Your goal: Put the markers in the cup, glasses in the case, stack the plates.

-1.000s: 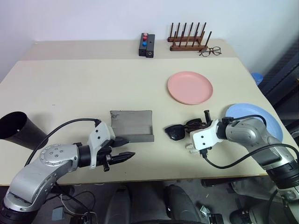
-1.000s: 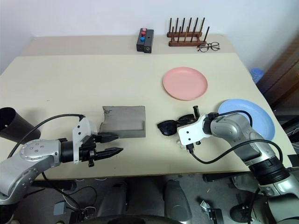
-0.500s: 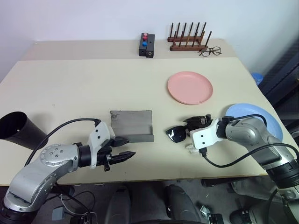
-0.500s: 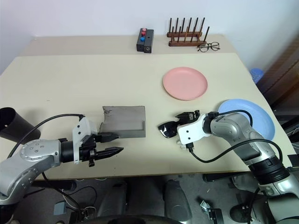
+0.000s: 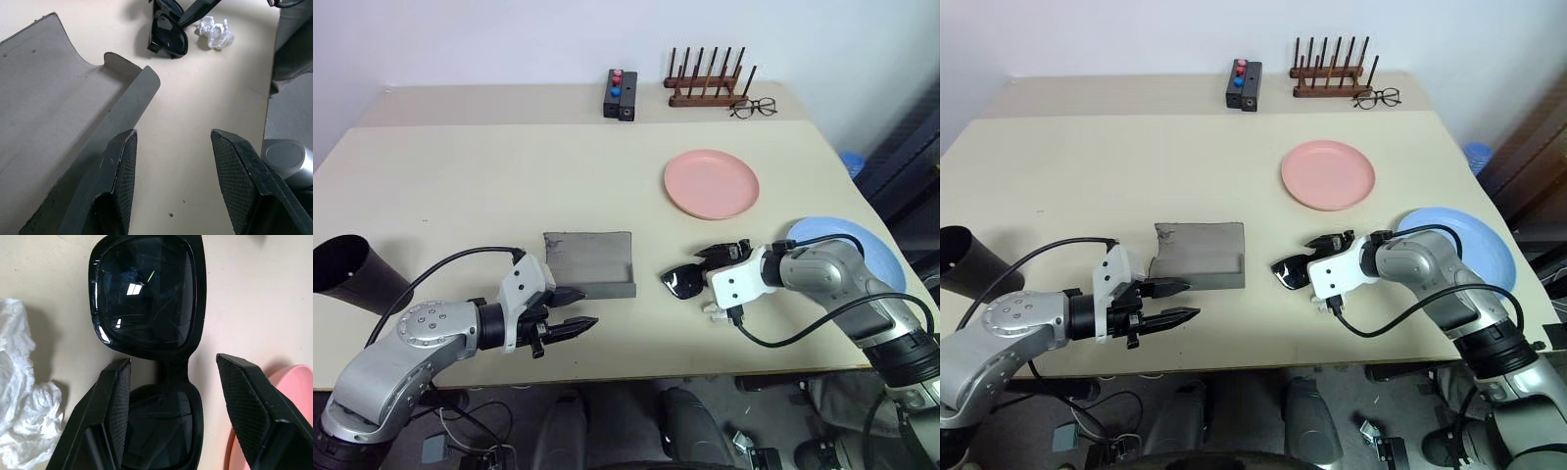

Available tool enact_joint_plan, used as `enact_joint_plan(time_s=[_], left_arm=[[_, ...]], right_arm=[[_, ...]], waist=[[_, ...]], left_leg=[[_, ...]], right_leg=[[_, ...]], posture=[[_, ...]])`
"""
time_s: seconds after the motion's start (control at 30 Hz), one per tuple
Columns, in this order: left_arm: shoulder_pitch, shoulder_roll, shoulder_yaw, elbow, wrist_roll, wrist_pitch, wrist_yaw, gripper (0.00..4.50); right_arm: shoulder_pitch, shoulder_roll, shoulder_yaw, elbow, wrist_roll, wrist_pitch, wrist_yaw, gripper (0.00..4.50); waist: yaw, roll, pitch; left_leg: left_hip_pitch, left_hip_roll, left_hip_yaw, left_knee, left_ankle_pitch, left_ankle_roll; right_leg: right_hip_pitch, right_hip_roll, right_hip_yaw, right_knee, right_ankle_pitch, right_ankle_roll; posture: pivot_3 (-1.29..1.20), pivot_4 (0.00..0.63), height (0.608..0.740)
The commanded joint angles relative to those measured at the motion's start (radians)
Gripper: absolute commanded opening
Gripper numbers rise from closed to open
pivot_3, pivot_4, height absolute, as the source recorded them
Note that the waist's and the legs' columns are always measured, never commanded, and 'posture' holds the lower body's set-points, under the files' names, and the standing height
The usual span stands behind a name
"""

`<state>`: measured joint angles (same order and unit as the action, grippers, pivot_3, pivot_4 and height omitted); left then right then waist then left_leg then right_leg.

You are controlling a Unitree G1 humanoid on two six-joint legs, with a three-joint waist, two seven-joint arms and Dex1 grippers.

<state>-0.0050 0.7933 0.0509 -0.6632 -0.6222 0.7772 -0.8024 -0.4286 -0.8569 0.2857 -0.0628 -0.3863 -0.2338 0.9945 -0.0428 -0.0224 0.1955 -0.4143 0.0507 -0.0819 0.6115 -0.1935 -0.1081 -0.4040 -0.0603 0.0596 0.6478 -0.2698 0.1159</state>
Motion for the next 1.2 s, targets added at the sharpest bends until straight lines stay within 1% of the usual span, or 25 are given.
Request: enact_joint_plan(time_s=[0.03,0.1,0.13,0.17,0.23,0.27,0.5,0.63,0.67,0.8,0.93,1.07,1.2], left_arm=[[0.001,0.007,0.005,-0.035,-0.010,-0.008,0.004,2.43],[0.004,0.007,0.006,-0.038,-0.010,-0.008,0.006,2.43],[0.006,0.006,0.006,-0.039,-0.009,-0.008,0.008,2.43],[0.007,0.006,0.005,-0.040,-0.009,-0.008,0.009,2.43],[0.008,0.005,0.005,-0.041,-0.010,-0.008,0.010,2.43],[0.008,0.005,0.005,-0.041,-0.010,-0.008,0.011,2.43],[0.005,0.003,0.007,-0.033,-0.004,-0.017,0.014,2.43],[0.002,-0.014,0.055,-0.008,-0.009,-0.014,0.052,2.43],[0.005,-0.015,0.065,-0.007,-0.010,-0.014,0.057,2.43],[0.057,-0.006,0.117,0.005,0.038,-0.057,0.080,2.43],[0.127,-0.015,0.177,0.004,0.044,-0.086,0.091,2.43],[0.224,-0.029,0.216,-0.018,0.051,-0.126,0.086,2.43],[0.371,-0.039,0.271,-0.060,0.059,-0.180,0.056,2.43]], right_arm=[[-0.014,-0.001,0.007,0.005,0.015,-0.002,0.022,2.80],[-0.015,-0.003,0.008,0.009,0.016,-0.003,0.029,2.28],[-0.015,-0.003,0.008,0.010,0.016,-0.004,0.031,1.91],[-0.014,-0.004,0.008,0.009,0.016,-0.004,0.032,1.49],[-0.012,-0.004,0.008,0.007,0.017,-0.003,0.033,0.44],[-0.011,-0.005,0.008,0.005,0.018,-0.001,0.035,0.07],[-0.013,-0.010,0.000,-0.011,0.015,0.016,0.043,0.02],[-0.029,-0.013,-0.021,-0.060,0.046,0.090,0.082,0.02],[-0.031,-0.007,-0.027,-0.080,0.054,0.126,0.090,0.02],[-0.090,0.054,-0.042,-0.242,0.191,0.399,0.196,0.02],[-0.175,0.125,-0.021,-0.333,0.260,0.623,0.224,0.02],[-0.261,0.200,0.034,-0.366,0.283,0.768,0.207,0.02],[-0.357,0.328,0.106,-0.348,0.280,0.891,0.140,0.02]], waist=[[0.000,0.000,0.000],[0.000,0.000,0.000],[0.000,0.000,0.000],[0.000,0.000,0.000],[0.000,-0.001,0.000],[-0.001,-0.001,-0.001],[-0.001,-0.002,-0.001],[-0.001,-0.002,-0.001],[-0.001,-0.002,-0.001],[-0.005,0.000,0.000],[-0.001,0.001,0.001],[-0.001,0.001,0.001],[-0.005,0.001,0.001]], left_leg=[[0.000,0.000,0.000,0.000,0.000,0.000],[0.000,0.000,0.000,0.000,0.000,0.000],[0.000,0.000,0.000,0.000,0.000,0.000],[0.000,0.000,0.000,0.000,0.000,0.000],[0.000,0.000,0.000,0.000,0.000,0.000],[0.001,0.000,0.000,0.000,0.000,0.000],[0.004,0.000,0.000,0.000,0.000,0.000],[0.004,0.000,0.000,0.000,0.000,0.000],[0.004,0.000,0.000,0.000,0.000,0.000],[0.004,0.000,0.000,-0.001,0.000,0.000],[0.003,0.000,0.001,-0.002,0.000,0.000],[0.003,0.000,0.001,-0.002,0.000,0.000],[0.002,0.000,0.003,-0.003,-0.001,0.000]], right_leg=[[0.000,0.000,0.000,0.000,0.000,0.000],[0.000,0.000,0.000,0.000,0.000,0.000],[0.000,0.000,0.000,0.000,0.000,0.000],[0.000,0.000,0.000,0.000,0.000,0.000],[0.000,0.000,0.000,0.000,0.000,0.000],[0.001,0.000,0.000,0.000,0.000,0.000],[0.004,0.000,0.000,-0.001,0.000,0.000],[0.004,0.000,0.000,-0.001,0.000,0.000],[0.004,0.000,0.000,-0.001,0.000,0.000],[0.002,0.000,0.000,0.000,0.000,0.000],[0.001,0.000,0.000,0.000,0.000,-0.001],[0.000,-0.001,0.000,-0.001,0.000,-0.001],[-0.003,-0.002,0.001,-0.001,0.000,-0.002]], posture=[[0.00,0.150,0.740],[0.00,0.150,0.740],[0.00,0.150,0.740],[0.00,0.150,0.740],[0.00,0.150,0.740],[0.00,0.150,0.740],[0.00,0.150,0.740],[0.00,0.150,0.740],[0.00,0.150,0.740],[0.00,0.150,0.740],[0.00,0.150,0.740],[0.00,0.150,0.740],[0.00,0.150,0.740]])
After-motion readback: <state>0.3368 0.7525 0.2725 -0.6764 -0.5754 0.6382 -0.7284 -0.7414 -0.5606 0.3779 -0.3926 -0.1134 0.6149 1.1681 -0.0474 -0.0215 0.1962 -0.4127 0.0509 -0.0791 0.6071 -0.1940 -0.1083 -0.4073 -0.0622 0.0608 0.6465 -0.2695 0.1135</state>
